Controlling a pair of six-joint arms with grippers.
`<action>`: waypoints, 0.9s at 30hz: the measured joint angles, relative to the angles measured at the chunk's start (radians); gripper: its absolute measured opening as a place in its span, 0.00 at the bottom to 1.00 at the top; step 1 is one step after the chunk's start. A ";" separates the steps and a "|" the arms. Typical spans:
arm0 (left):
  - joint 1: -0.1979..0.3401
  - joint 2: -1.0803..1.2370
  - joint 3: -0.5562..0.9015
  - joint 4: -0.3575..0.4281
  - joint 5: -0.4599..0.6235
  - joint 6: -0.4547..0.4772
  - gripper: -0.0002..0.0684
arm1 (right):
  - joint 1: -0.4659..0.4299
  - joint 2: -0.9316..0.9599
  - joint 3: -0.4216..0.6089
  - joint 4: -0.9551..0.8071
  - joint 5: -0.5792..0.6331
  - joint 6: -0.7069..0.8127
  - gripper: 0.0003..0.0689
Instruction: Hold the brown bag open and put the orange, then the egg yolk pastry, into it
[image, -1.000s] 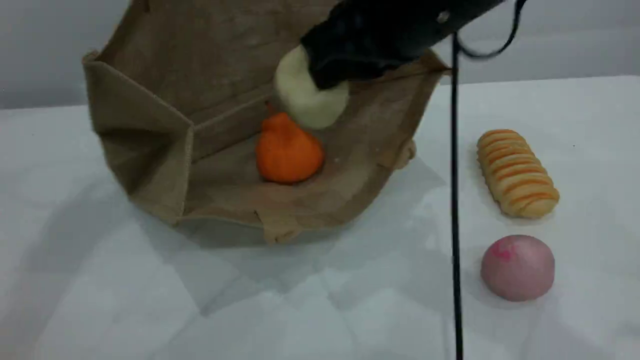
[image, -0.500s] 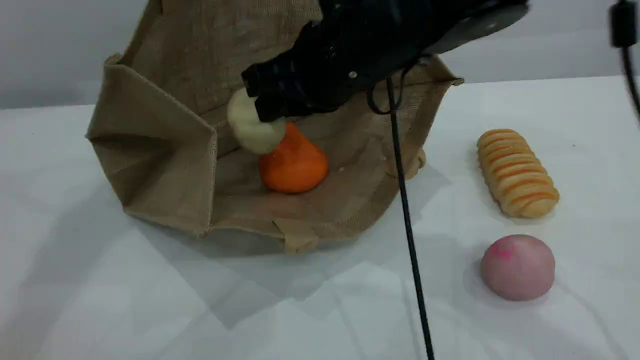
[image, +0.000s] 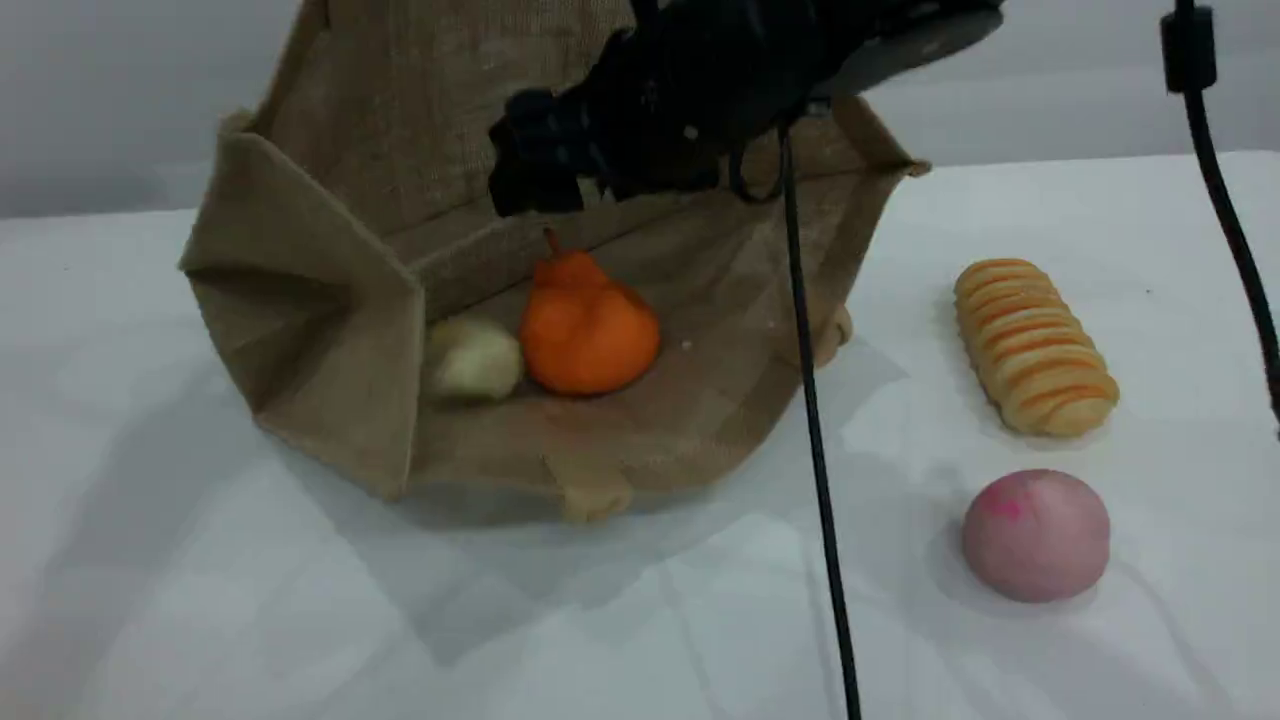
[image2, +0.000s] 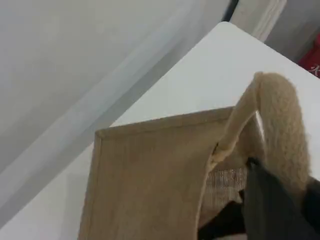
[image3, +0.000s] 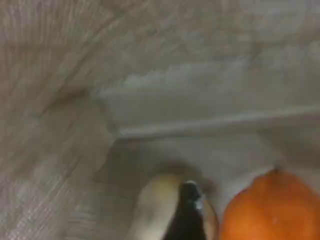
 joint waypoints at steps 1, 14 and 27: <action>0.000 0.000 0.000 0.000 0.000 0.000 0.13 | 0.000 -0.016 0.009 -0.001 -0.010 0.000 0.86; 0.000 0.000 0.000 0.000 -0.001 0.000 0.13 | 0.000 -0.364 0.265 -0.054 -0.138 0.000 0.79; 0.000 -0.001 0.000 -0.009 -0.014 0.011 0.35 | 0.000 -0.610 0.370 -0.033 -0.335 0.000 0.79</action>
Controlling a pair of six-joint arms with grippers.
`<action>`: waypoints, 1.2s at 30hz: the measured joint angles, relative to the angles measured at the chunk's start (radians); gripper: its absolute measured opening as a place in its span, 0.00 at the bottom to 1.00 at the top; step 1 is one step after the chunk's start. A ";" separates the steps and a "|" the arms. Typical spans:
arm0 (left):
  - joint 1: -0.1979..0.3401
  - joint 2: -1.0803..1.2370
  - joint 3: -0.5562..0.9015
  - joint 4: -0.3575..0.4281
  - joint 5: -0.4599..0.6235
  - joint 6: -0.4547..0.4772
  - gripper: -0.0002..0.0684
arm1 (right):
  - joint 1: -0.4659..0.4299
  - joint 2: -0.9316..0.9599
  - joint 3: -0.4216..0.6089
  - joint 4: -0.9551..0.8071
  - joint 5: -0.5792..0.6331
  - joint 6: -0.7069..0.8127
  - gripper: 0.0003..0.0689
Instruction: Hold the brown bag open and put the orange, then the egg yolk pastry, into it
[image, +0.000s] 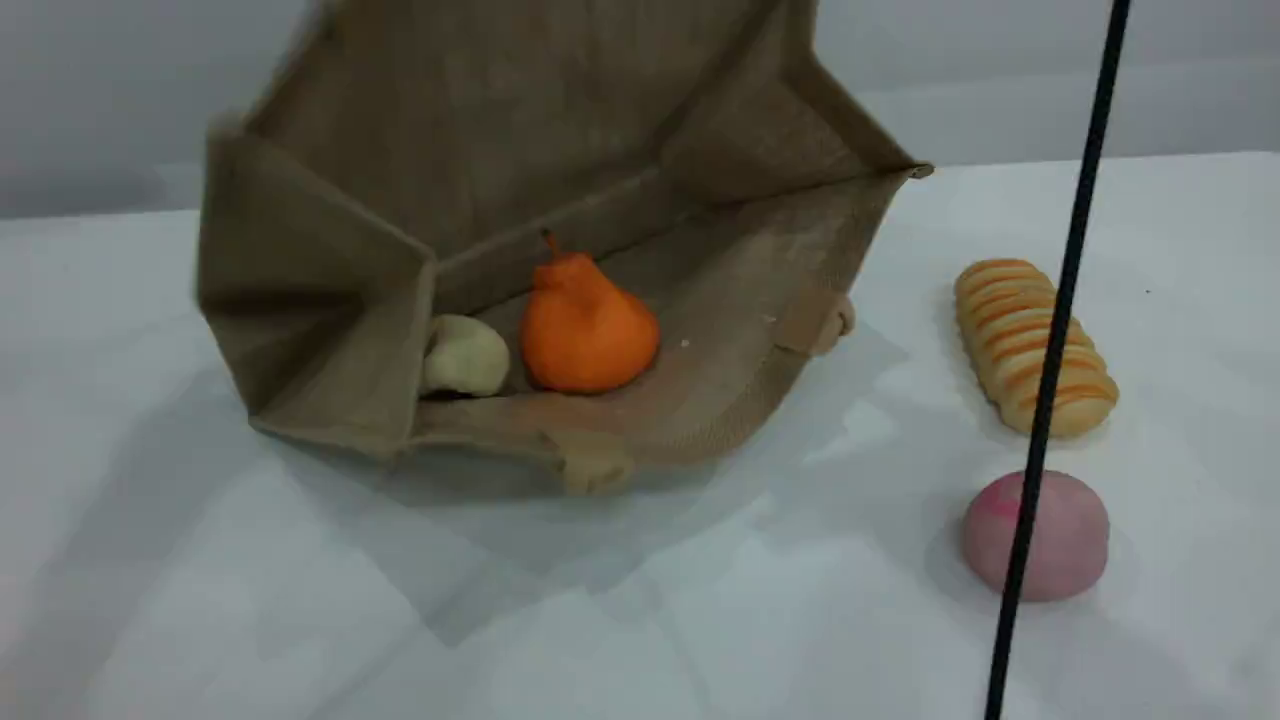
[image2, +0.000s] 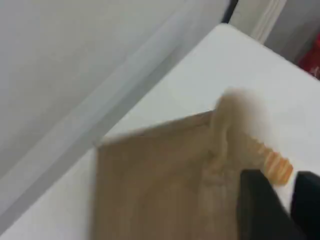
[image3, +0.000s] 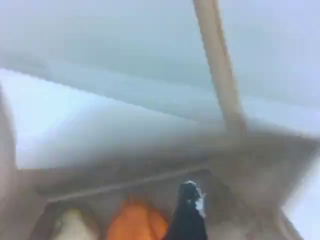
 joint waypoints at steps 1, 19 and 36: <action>0.000 -0.002 0.000 0.000 0.000 0.000 0.41 | 0.000 0.001 0.004 0.002 -0.001 0.000 0.79; 0.004 -0.169 0.001 0.389 0.015 -0.304 0.78 | 0.000 -0.170 0.008 0.032 -0.008 0.000 0.79; 0.004 -0.642 0.378 0.558 0.015 -0.408 0.78 | 0.001 -0.632 0.108 0.035 -0.266 0.000 0.79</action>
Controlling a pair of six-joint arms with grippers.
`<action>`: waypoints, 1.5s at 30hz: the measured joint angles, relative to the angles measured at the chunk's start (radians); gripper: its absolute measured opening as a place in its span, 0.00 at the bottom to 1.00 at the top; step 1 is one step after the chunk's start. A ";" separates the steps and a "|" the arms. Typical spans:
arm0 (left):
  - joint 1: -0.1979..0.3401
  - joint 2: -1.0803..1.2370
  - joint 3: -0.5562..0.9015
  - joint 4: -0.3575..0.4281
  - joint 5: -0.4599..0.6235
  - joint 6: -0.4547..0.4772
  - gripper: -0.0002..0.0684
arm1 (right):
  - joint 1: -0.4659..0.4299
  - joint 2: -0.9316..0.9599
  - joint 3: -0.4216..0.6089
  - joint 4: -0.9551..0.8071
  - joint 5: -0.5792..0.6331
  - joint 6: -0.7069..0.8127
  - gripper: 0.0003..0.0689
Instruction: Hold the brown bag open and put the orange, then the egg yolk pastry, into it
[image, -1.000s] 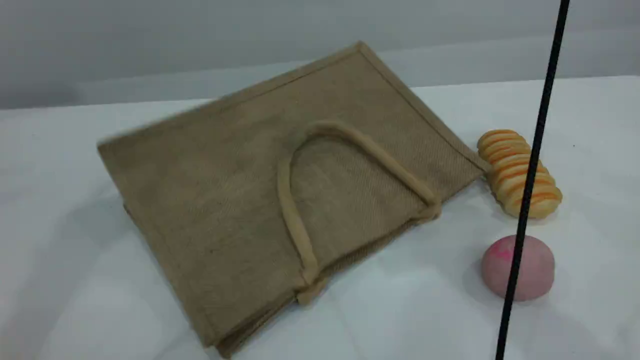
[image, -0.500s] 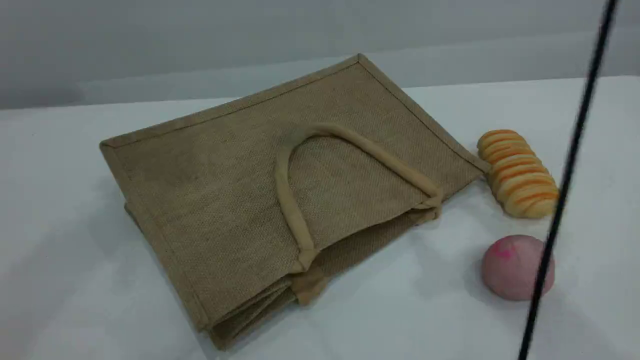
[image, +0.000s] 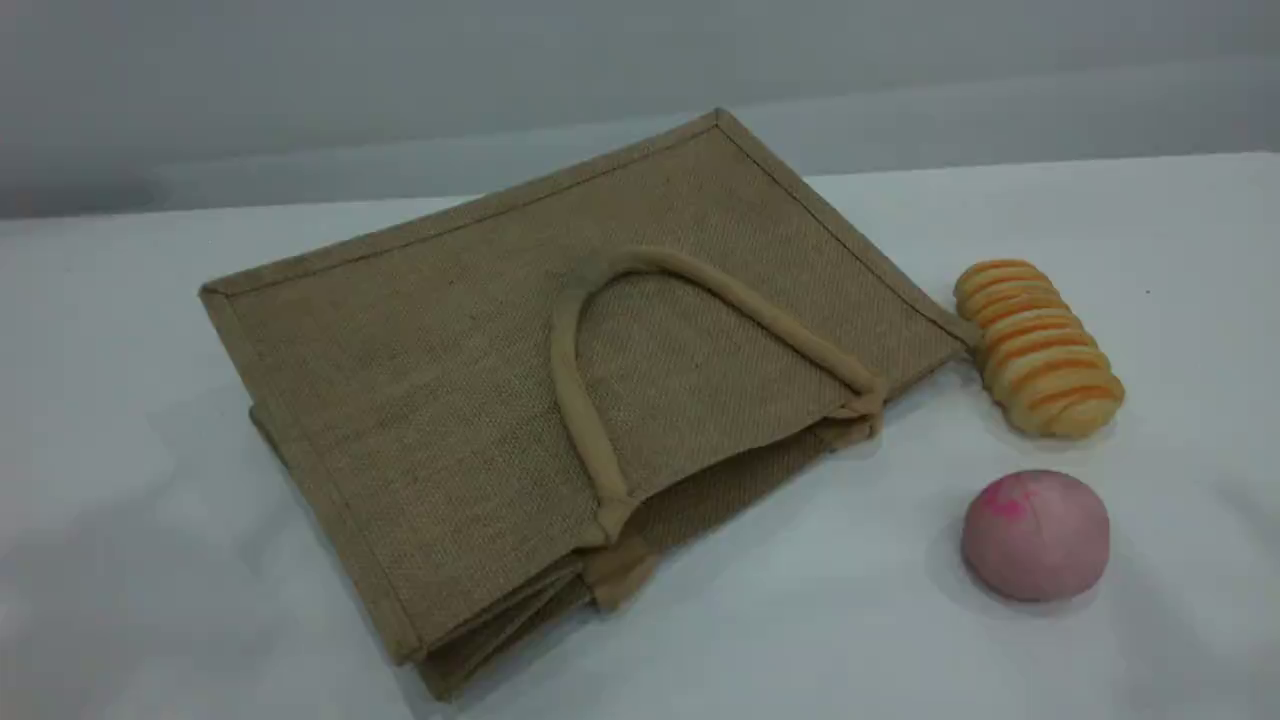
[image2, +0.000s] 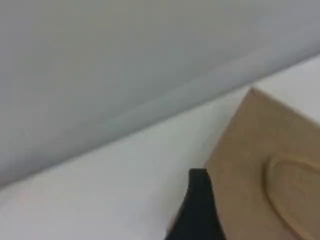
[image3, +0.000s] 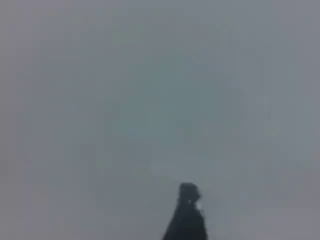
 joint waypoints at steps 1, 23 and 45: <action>0.000 -0.035 0.048 0.000 -0.001 0.000 0.78 | 0.000 -0.024 0.010 0.000 0.012 0.000 0.79; 0.000 -0.870 0.782 -0.091 -0.001 -0.077 0.78 | 0.000 -0.463 0.345 -0.010 0.670 0.000 0.79; 0.000 -1.309 1.299 -0.062 -0.022 -0.153 0.74 | 0.000 -0.659 0.347 -0.712 1.311 0.434 0.79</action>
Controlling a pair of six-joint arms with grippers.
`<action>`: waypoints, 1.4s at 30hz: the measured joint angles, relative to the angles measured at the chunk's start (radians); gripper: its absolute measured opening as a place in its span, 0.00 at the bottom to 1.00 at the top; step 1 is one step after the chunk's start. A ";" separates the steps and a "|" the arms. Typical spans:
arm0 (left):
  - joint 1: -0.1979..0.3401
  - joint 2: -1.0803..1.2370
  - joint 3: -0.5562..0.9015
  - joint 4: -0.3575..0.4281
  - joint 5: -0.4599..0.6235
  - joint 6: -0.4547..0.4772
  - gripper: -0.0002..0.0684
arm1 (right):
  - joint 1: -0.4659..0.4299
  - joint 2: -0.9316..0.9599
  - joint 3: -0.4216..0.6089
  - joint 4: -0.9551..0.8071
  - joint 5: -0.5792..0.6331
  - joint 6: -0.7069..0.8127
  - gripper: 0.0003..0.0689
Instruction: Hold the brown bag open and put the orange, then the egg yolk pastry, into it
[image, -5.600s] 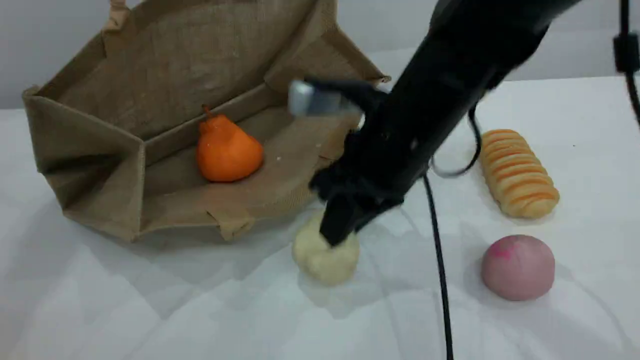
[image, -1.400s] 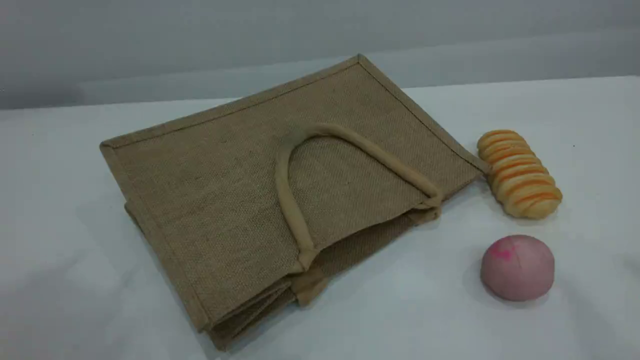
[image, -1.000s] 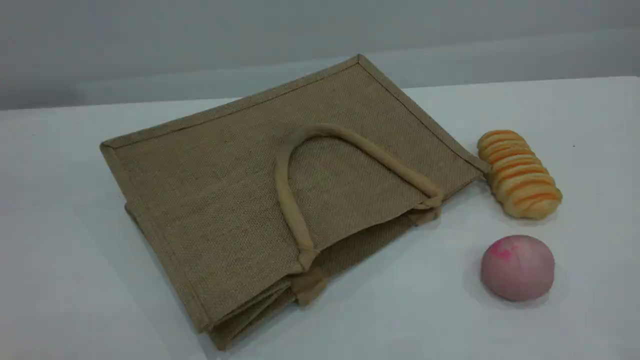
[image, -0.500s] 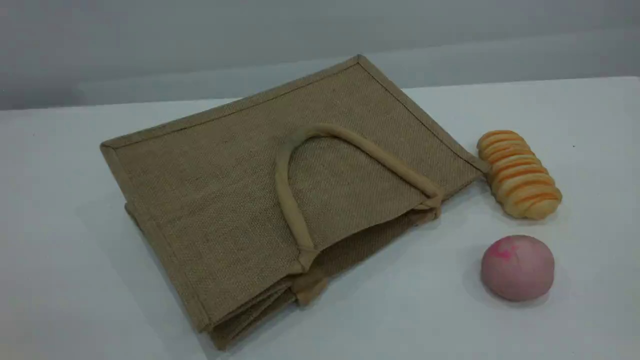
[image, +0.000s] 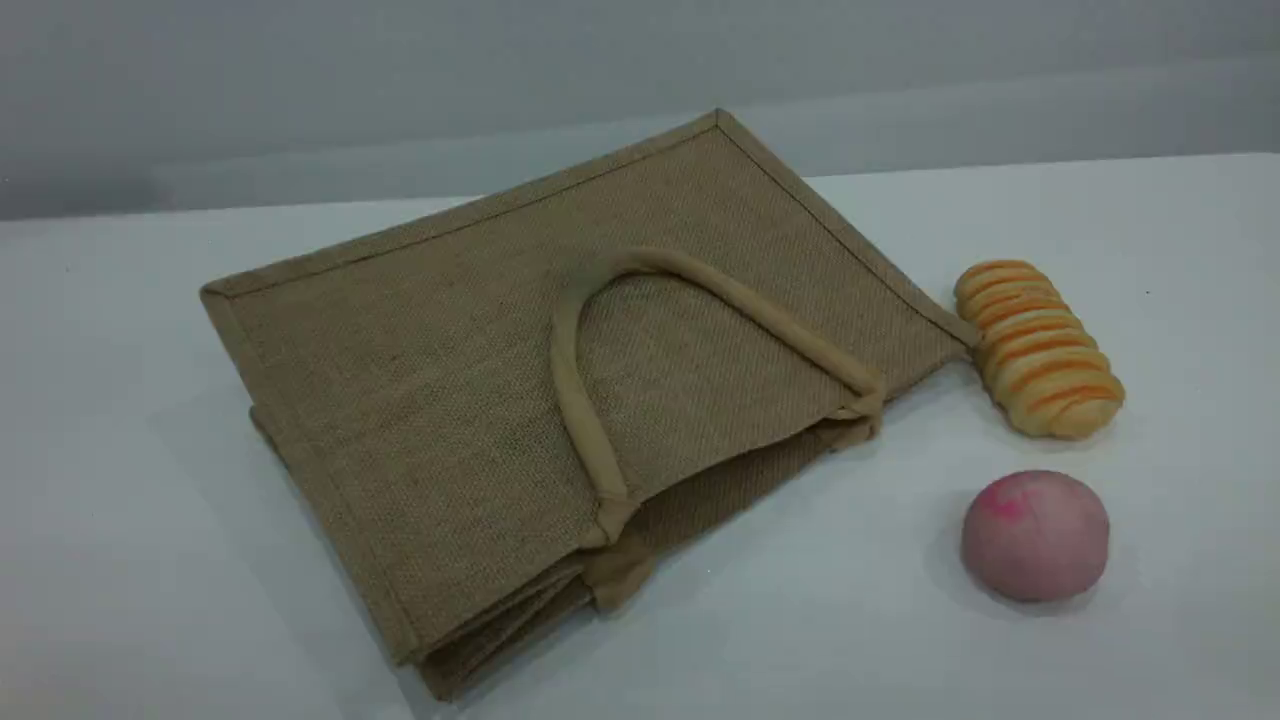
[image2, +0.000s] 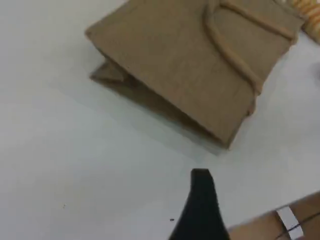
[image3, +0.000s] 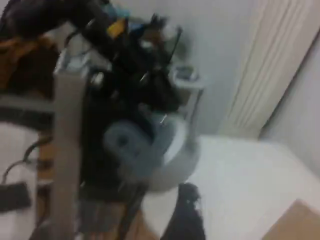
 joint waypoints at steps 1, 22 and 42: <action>0.000 0.000 0.000 0.008 0.000 0.000 0.74 | 0.000 -0.019 0.000 -0.034 0.029 0.046 0.79; 0.000 0.000 -0.002 0.015 0.002 0.001 0.74 | -0.001 -0.243 -0.070 -0.890 0.273 0.946 0.79; 0.000 0.000 -0.002 0.016 0.002 0.001 0.74 | -0.001 -0.243 0.048 -0.872 0.164 0.951 0.79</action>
